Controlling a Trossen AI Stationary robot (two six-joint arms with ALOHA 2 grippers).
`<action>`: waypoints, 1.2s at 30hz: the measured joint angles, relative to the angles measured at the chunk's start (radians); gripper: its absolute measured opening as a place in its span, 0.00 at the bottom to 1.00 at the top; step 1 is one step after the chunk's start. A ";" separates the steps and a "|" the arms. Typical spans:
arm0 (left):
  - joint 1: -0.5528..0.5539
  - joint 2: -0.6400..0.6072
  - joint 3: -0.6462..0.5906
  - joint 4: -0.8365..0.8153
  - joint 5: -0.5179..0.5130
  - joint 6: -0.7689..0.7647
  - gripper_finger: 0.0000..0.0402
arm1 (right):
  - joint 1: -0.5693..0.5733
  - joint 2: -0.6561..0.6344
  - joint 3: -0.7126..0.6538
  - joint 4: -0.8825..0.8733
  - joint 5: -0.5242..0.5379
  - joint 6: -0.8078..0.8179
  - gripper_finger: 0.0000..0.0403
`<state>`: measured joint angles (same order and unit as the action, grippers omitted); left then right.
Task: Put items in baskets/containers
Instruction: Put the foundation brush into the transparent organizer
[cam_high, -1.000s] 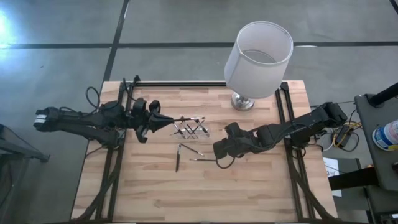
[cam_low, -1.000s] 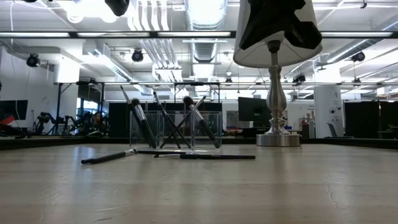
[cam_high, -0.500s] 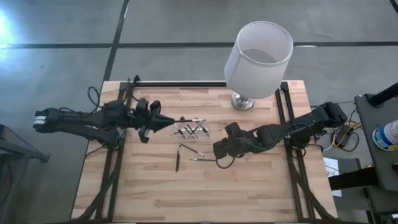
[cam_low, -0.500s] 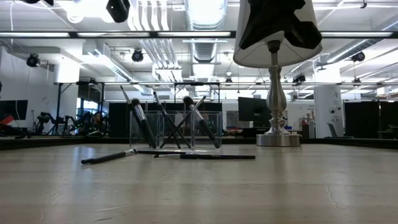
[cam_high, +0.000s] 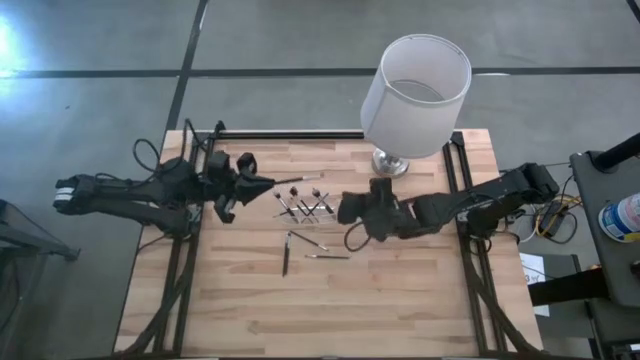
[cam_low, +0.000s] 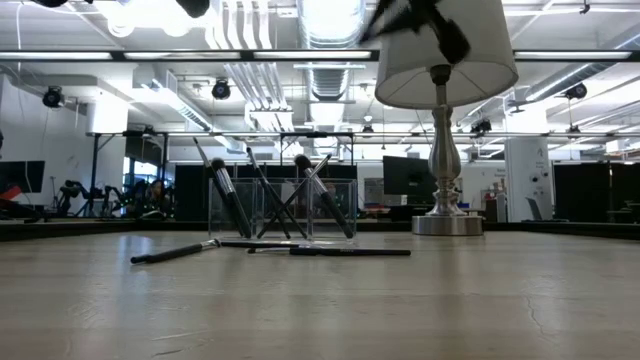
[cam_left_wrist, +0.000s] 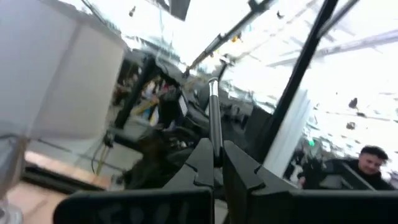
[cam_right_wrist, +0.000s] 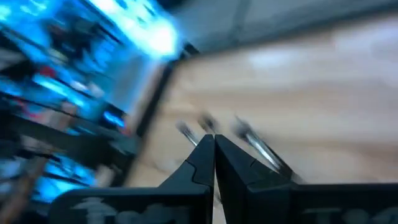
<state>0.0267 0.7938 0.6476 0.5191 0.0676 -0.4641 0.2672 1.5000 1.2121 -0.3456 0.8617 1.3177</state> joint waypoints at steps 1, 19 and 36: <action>0.005 -0.003 0.000 0.002 -0.005 0.000 0.02 | 0.002 -0.002 0.008 0.064 0.022 -0.067 0.02; 0.102 -0.005 0.006 0.065 -0.034 0.025 0.02 | -0.087 0.024 0.049 0.823 -0.253 -0.876 0.21; 0.144 0.046 0.004 0.088 -0.007 -0.002 0.02 | -0.120 0.105 0.172 0.884 -0.263 -0.927 0.45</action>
<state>0.1703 0.8395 0.6518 0.6075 0.0602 -0.4664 0.1474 1.6054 1.3843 0.5388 0.5987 0.3912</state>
